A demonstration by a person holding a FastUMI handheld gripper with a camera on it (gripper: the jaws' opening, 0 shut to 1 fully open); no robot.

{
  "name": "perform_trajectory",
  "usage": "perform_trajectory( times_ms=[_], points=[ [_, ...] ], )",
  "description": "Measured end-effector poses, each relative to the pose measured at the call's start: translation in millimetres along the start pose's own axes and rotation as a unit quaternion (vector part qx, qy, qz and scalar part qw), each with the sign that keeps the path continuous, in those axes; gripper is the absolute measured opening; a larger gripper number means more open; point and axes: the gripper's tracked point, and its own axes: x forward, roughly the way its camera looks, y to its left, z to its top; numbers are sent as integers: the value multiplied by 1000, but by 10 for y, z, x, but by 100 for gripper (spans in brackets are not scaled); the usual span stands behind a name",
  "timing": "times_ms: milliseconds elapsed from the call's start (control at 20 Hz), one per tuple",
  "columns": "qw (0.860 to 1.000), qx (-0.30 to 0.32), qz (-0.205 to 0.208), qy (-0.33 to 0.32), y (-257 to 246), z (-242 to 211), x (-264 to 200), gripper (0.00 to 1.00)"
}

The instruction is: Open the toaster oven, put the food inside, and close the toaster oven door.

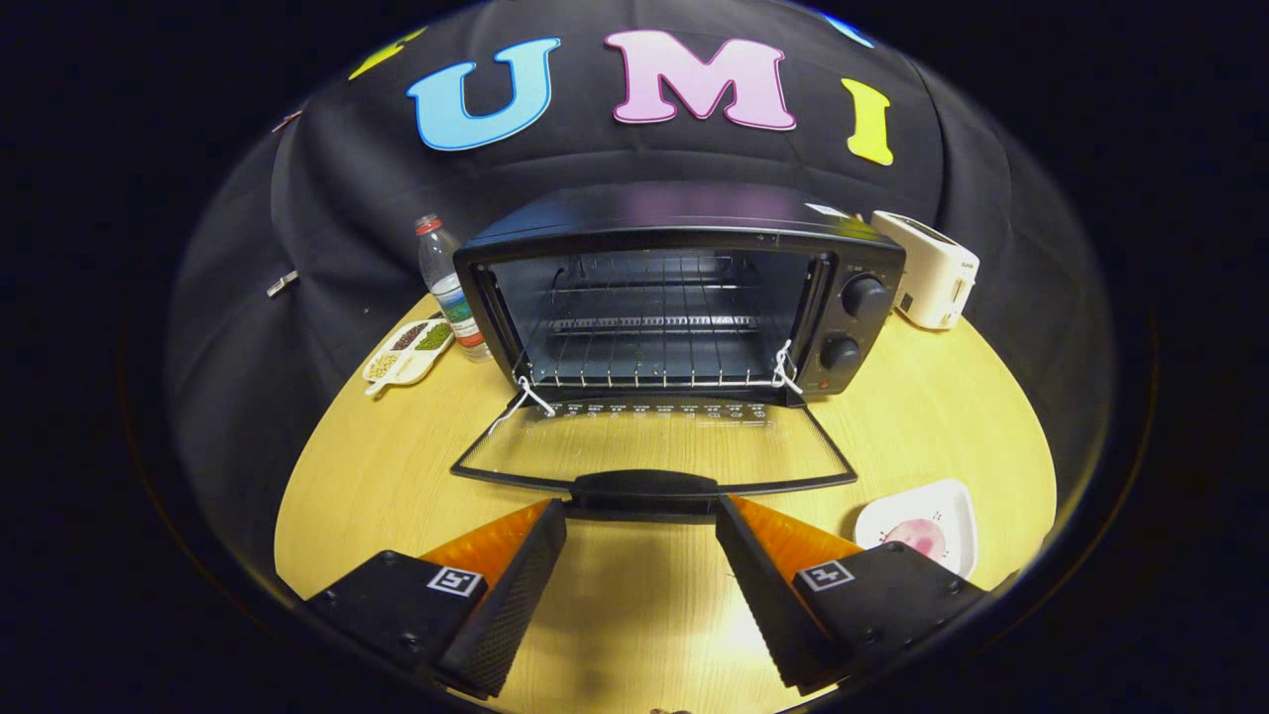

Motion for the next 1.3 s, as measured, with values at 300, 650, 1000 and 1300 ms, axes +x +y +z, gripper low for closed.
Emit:
perform_trajectory(
  times_ms=[300, 650, 1000, 1300],
  points=[
    [1000, 2, 12, 0, -165, -70, -214, 99],
    [999, -25, 32, -21, -1258, 86, -720, 99],
    [997, -33, -19, 59, -2730, -376, -623, 90],
    [989, 11, -15, 145, -3202, -766, -222, 86]
  ],
)
